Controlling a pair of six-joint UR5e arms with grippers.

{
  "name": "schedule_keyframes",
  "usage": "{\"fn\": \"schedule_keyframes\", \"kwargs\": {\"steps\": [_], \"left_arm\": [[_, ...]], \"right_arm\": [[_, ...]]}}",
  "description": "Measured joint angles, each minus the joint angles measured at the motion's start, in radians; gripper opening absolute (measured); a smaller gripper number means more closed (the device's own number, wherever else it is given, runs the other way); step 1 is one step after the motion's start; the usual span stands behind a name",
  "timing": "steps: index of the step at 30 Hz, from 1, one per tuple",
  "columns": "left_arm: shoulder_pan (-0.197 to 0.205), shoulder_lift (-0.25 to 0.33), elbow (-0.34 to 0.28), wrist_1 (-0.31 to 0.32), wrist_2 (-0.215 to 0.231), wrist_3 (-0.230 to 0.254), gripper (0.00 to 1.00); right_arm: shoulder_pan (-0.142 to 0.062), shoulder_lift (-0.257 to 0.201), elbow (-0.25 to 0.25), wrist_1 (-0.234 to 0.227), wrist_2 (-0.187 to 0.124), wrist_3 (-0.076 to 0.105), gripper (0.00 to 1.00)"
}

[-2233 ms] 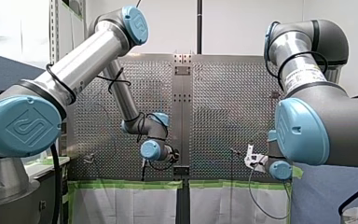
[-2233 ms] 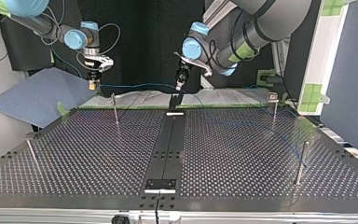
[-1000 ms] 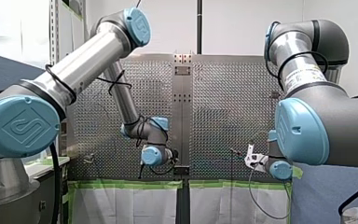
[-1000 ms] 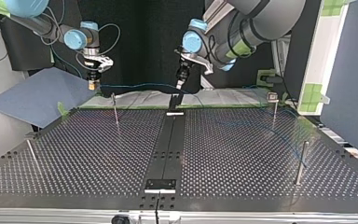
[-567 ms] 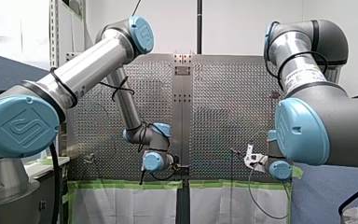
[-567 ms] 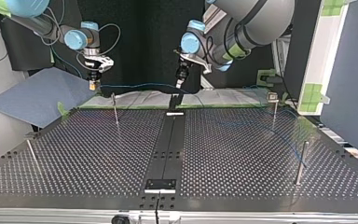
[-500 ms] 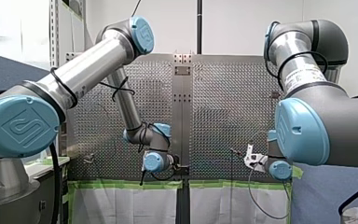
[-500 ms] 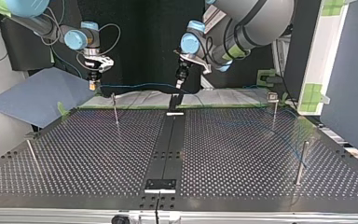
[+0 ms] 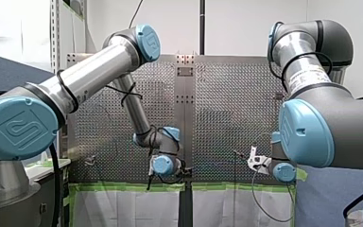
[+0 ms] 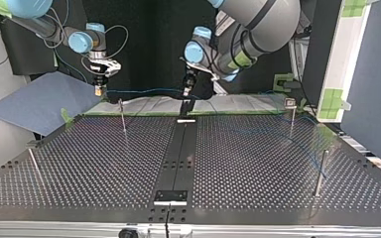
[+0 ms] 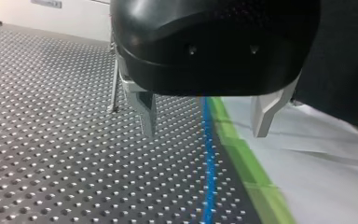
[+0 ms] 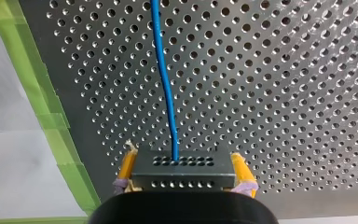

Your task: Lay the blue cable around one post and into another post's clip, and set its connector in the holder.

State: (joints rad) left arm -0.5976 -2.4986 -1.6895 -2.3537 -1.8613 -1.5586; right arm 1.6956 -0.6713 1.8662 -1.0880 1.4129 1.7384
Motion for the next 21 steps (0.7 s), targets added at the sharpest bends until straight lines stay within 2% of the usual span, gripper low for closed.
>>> {"fn": "schedule_keyframes", "kwargs": {"steps": [7, 21], "left_arm": [[0.003, 0.000, 0.040, -0.005, -0.004, -0.012, 1.00], [0.010, 0.000, 0.042, -0.009, -0.003, -0.020, 1.00]], "right_arm": [[0.000, 0.000, 0.000, 0.000, 0.000, -0.001, 0.00], [-0.003, 0.000, 0.000, 0.002, 0.000, -0.003, 0.00]]}}
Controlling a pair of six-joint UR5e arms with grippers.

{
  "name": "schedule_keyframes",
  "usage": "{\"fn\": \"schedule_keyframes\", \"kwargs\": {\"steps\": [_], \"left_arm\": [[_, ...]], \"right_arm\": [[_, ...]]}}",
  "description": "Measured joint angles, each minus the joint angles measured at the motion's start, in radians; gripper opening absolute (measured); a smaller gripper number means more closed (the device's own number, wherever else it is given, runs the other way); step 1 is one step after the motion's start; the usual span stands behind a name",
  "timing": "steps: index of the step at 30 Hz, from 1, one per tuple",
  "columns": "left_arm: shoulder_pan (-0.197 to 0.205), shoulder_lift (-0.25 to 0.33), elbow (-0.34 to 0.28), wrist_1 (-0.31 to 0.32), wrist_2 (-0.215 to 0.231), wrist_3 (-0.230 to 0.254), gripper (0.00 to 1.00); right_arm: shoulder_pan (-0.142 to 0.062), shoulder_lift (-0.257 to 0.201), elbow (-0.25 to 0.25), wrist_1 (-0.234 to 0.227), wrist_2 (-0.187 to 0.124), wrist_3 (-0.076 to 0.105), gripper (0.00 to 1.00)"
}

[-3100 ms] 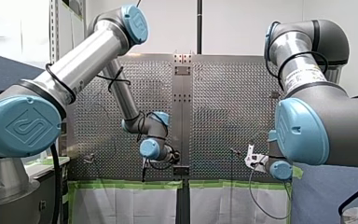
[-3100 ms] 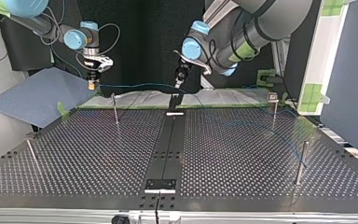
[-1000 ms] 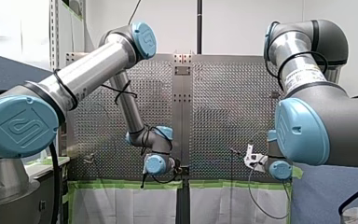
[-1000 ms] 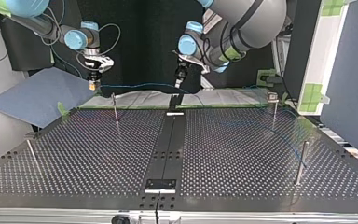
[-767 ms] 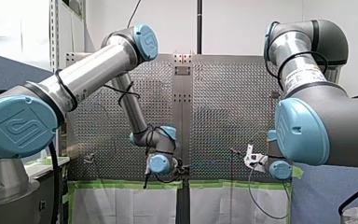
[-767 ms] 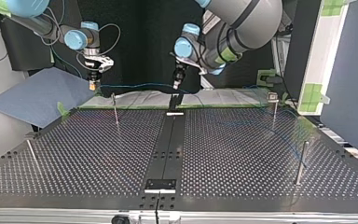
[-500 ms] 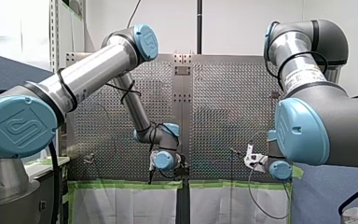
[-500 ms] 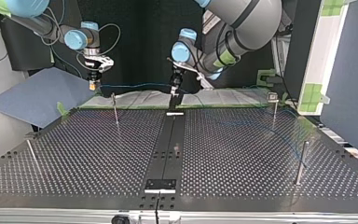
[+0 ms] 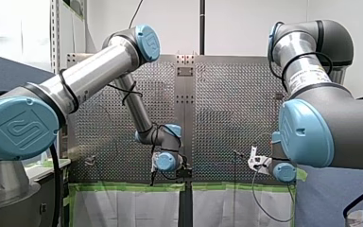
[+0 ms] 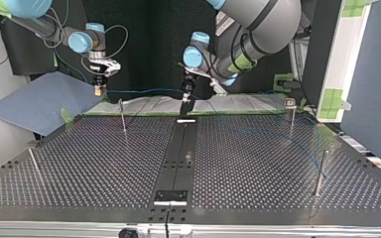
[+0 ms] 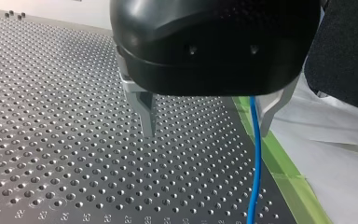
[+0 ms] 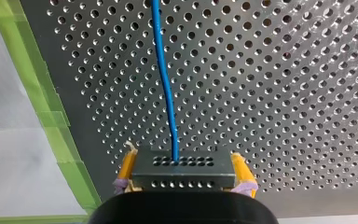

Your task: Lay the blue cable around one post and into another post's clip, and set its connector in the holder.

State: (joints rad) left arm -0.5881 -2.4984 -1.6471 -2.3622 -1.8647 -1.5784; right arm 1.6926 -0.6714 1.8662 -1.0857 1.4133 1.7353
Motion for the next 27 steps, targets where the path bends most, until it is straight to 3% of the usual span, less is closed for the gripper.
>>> {"fn": "schedule_keyframes", "kwargs": {"steps": [18, 22, 23, 24, 26, 27], "left_arm": [[0.006, 0.001, 0.000, -0.004, 0.030, -0.002, 1.00], [0.007, 0.001, 0.000, -0.004, 0.044, -0.014, 0.86], [0.008, 0.001, 0.000, -0.004, 0.048, -0.018, 0.64], [0.008, 0.001, 0.000, -0.004, 0.053, -0.022, 0.64], [0.011, 0.001, 0.000, -0.004, 0.061, -0.029, 0.51], [0.012, 0.001, 0.000, -0.003, 0.065, -0.031, 0.51]], "right_arm": [[-0.006, 0.000, 0.000, 0.001, 0.000, 0.000, 0.00], [-0.006, 0.000, 0.000, 0.001, 0.000, 0.000, 0.00], [-0.007, 0.000, 0.000, 0.001, 0.000, 0.000, 0.00], [-0.007, 0.000, 0.000, 0.001, 0.000, 0.000, 0.00], [-0.007, 0.000, 0.000, 0.001, 0.000, -0.001, 0.00], [-0.007, 0.000, 0.000, 0.001, 0.000, -0.001, 0.00]]}}
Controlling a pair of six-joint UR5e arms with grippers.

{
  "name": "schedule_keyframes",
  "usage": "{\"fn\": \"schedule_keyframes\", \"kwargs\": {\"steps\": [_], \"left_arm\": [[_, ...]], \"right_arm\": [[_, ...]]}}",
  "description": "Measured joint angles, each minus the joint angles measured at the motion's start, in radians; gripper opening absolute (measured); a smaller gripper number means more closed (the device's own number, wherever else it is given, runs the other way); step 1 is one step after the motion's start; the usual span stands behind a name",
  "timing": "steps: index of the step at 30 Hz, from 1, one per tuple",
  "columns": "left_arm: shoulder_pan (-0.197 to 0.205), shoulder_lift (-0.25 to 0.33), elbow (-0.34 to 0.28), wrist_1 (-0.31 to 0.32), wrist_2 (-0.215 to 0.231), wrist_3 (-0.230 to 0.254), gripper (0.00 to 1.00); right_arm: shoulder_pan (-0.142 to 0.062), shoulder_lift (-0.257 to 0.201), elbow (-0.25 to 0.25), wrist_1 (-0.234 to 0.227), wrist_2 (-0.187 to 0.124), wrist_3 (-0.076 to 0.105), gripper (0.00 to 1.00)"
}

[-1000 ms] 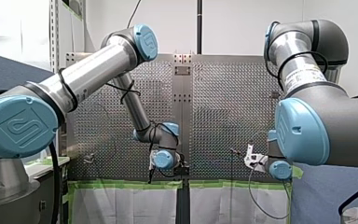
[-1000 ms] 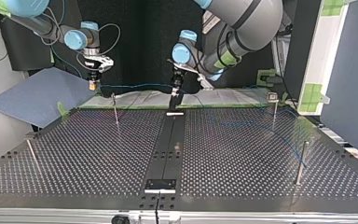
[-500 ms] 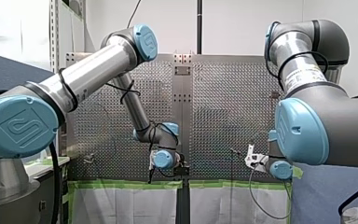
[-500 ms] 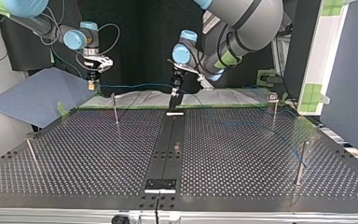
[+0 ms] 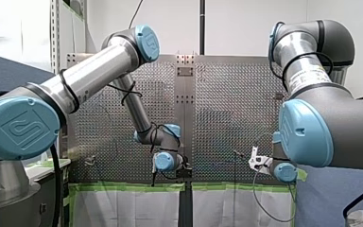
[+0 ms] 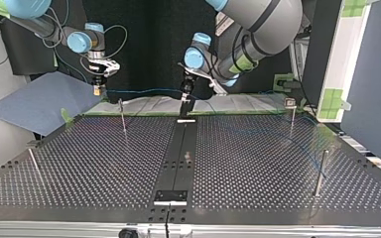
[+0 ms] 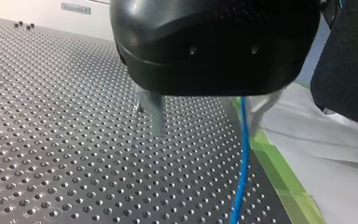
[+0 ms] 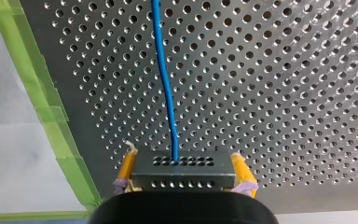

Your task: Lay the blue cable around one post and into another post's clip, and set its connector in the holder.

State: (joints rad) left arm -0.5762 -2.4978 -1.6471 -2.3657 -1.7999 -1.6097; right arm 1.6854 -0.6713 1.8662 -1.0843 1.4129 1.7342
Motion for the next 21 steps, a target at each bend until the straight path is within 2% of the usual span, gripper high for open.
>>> {"fn": "schedule_keyframes", "kwargs": {"steps": [1, 4, 15, 17, 18, 19, 20, 21], "left_arm": [[0.001, 0.000, 0.000, 0.000, 0.005, -0.002, 0.45], [0.005, 0.000, 0.000, 0.001, 0.017, -0.004, 0.40], [0.012, 0.000, 0.000, -0.002, 0.032, -0.005, 0.38], [0.012, 0.000, 0.000, -0.002, 0.037, -0.004, 0.28], [0.013, 0.000, 0.000, -0.002, 0.039, -0.004, 0.28], [0.013, 0.000, 0.000, -0.002, 0.041, -0.004, 0.22], [0.013, 0.000, 0.000, -0.001, 0.044, -0.004, 0.08], [0.013, 0.000, 0.000, -0.002, 0.048, -0.004, 0.08]], "right_arm": [[0.000, 0.000, 0.000, 0.000, 0.000, 0.000, 0.00], [0.000, 0.000, 0.000, 0.001, 0.000, -0.001, 0.00], [-0.002, 0.000, -0.001, 0.002, 0.000, -0.002, 0.00], [-0.002, 0.000, -0.001, 0.002, 0.001, -0.002, 0.00], [-0.002, 0.000, -0.001, 0.002, 0.001, -0.002, 0.00], [-0.002, 0.000, -0.001, 0.002, 0.001, -0.002, 0.00], [-0.002, 0.000, 0.000, 0.002, 0.001, -0.002, 0.00], [-0.002, 0.000, -0.001, 0.003, 0.001, -0.002, 0.00]]}}
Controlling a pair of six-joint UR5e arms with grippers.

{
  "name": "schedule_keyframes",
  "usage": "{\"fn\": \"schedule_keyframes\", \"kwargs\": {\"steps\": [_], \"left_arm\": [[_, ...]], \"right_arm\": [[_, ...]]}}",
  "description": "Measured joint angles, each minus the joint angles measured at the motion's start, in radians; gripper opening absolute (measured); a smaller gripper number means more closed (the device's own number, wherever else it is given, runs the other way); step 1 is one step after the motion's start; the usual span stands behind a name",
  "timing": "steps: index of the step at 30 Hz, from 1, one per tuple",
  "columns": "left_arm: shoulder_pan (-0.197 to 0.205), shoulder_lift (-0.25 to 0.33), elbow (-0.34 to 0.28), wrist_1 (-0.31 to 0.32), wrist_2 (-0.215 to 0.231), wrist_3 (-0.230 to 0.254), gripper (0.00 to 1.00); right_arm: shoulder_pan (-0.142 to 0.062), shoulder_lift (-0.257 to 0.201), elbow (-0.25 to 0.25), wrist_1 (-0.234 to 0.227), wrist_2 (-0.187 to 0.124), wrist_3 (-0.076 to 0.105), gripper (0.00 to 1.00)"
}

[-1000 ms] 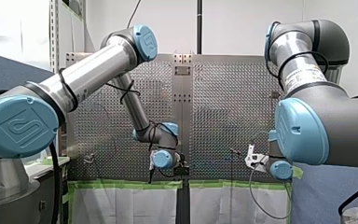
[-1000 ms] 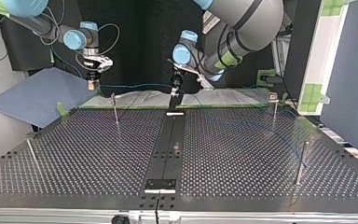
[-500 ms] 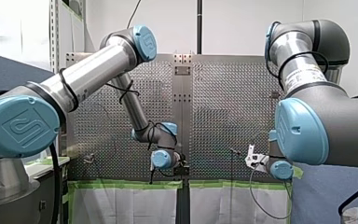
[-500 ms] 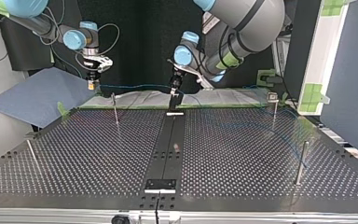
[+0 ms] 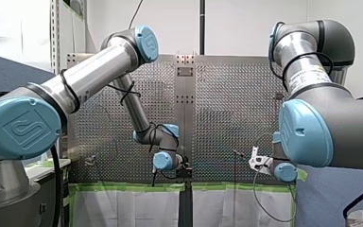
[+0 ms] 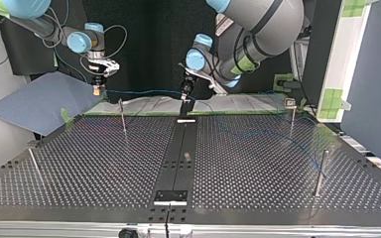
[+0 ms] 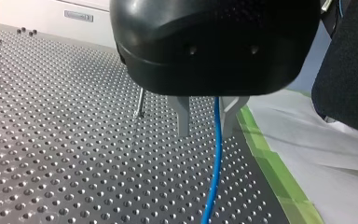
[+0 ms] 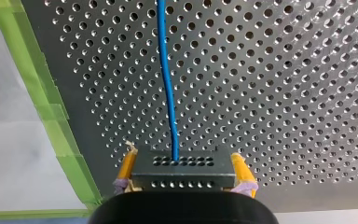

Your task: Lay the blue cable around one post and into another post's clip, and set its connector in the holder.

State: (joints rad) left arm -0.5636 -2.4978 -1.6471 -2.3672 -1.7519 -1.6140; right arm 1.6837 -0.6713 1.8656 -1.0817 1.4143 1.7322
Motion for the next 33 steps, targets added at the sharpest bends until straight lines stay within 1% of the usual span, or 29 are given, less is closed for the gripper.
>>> {"fn": "schedule_keyframes", "kwargs": {"steps": [1, 11, 16, 21, 27, 29, 33], "left_arm": [[0.000, 0.000, 0.000, 0.000, 0.006, 0.000, 0.00], [0.003, 0.000, 0.000, -0.001, 0.084, 0.005, 0.00], [0.001, 0.000, 0.000, -0.003, 0.098, 0.007, 0.00], [-0.010, 0.000, 0.000, 0.000, 0.096, 0.008, 0.00], [-0.035, -0.001, 0.000, 0.024, 0.064, 0.016, 0.00], [-0.045, -0.001, 0.000, 0.033, 0.049, 0.014, 0.00], [-0.062, -0.001, 0.000, 0.052, 0.036, 0.000, 0.00]], "right_arm": [[0.000, 0.000, 0.000, 0.000, 0.000, 0.000, 0.00], [0.000, 0.000, 0.000, 0.000, 0.000, -0.001, 0.00], [-0.001, 0.000, 0.000, 0.000, 0.000, -0.001, 0.00], [-0.008, 0.000, 0.000, 0.003, 0.002, -0.001, 0.00], [-0.024, 0.000, 0.001, 0.013, 0.003, -0.002, 0.00], [-0.028, 0.000, 0.001, 0.019, 0.004, -0.007, 0.00], [-0.031, 0.000, 0.002, 0.038, 0.006, -0.029, 0.00]]}}
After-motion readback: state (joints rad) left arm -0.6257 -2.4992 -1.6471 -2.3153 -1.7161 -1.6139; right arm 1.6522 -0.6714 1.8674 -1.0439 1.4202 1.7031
